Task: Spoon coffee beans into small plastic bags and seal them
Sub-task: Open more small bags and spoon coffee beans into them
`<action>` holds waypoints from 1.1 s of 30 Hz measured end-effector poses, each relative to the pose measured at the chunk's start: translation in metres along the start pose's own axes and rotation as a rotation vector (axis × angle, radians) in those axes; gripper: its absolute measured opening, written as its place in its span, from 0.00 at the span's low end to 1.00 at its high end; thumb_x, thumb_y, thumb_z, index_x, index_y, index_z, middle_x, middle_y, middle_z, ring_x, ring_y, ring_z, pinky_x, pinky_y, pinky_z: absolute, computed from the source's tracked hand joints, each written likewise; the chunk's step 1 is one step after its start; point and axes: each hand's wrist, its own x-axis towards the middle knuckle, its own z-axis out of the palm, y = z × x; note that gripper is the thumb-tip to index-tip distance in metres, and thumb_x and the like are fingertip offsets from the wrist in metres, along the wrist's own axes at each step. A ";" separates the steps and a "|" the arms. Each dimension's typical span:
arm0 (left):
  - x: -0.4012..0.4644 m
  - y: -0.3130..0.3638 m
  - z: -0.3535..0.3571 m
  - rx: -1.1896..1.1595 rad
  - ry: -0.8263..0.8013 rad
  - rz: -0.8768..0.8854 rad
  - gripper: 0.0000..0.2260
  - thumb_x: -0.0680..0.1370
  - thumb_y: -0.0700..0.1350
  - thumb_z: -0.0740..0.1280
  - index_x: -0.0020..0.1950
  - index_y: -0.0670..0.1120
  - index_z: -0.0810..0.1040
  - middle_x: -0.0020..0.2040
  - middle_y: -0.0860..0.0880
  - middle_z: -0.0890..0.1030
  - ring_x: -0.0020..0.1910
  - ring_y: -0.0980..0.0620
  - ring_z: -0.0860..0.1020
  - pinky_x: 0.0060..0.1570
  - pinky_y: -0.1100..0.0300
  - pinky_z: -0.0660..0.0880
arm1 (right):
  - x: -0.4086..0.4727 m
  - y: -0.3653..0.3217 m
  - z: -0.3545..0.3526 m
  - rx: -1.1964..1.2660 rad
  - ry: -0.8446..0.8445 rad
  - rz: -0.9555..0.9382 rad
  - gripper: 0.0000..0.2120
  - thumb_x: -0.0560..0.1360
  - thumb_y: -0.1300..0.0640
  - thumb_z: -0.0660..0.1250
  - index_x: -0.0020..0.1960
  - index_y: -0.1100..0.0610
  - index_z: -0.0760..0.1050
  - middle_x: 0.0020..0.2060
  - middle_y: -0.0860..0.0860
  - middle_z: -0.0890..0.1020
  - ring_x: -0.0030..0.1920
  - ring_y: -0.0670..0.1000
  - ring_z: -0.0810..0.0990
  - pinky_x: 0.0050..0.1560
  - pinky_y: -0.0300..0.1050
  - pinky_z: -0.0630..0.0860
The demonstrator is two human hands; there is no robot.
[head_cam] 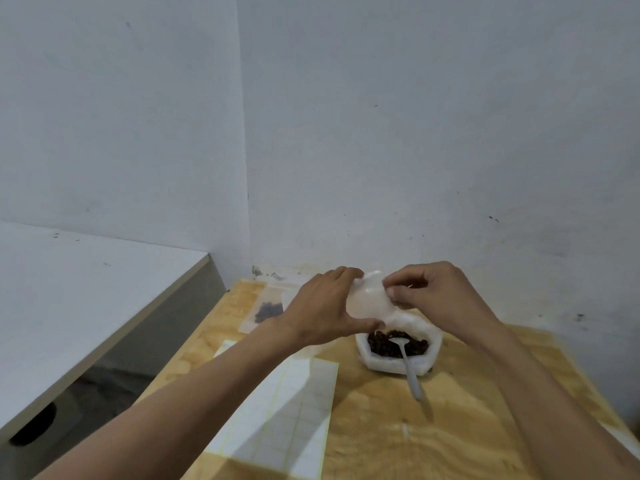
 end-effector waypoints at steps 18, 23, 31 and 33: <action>-0.002 -0.012 0.018 -0.129 -0.210 -0.192 0.45 0.67 0.70 0.74 0.76 0.47 0.68 0.72 0.50 0.75 0.69 0.49 0.73 0.58 0.58 0.70 | -0.029 0.056 -0.013 -0.558 0.080 -0.133 0.08 0.81 0.53 0.68 0.52 0.52 0.86 0.44 0.46 0.85 0.42 0.45 0.81 0.46 0.44 0.78; -0.002 -0.013 0.016 -0.269 -0.290 -0.287 0.25 0.67 0.71 0.75 0.50 0.53 0.77 0.46 0.55 0.80 0.42 0.58 0.76 0.37 0.62 0.65 | -0.029 0.068 -0.014 -0.545 0.271 0.113 0.20 0.79 0.54 0.67 0.30 0.61 0.76 0.21 0.51 0.76 0.24 0.50 0.73 0.27 0.45 0.67; -0.003 0.003 0.030 -0.497 -0.367 -0.371 0.29 0.63 0.73 0.75 0.50 0.51 0.83 0.48 0.49 0.84 0.48 0.52 0.81 0.46 0.57 0.74 | -0.036 0.093 0.009 0.141 0.334 0.594 0.13 0.74 0.60 0.70 0.33 0.63 0.84 0.25 0.54 0.83 0.24 0.54 0.76 0.30 0.47 0.74; -0.001 0.005 0.032 -0.518 -0.359 -0.386 0.31 0.62 0.73 0.74 0.54 0.52 0.83 0.51 0.52 0.84 0.51 0.53 0.81 0.53 0.55 0.77 | -0.035 0.096 0.005 0.222 0.351 0.631 0.12 0.74 0.61 0.70 0.35 0.65 0.84 0.26 0.54 0.83 0.22 0.51 0.75 0.27 0.44 0.72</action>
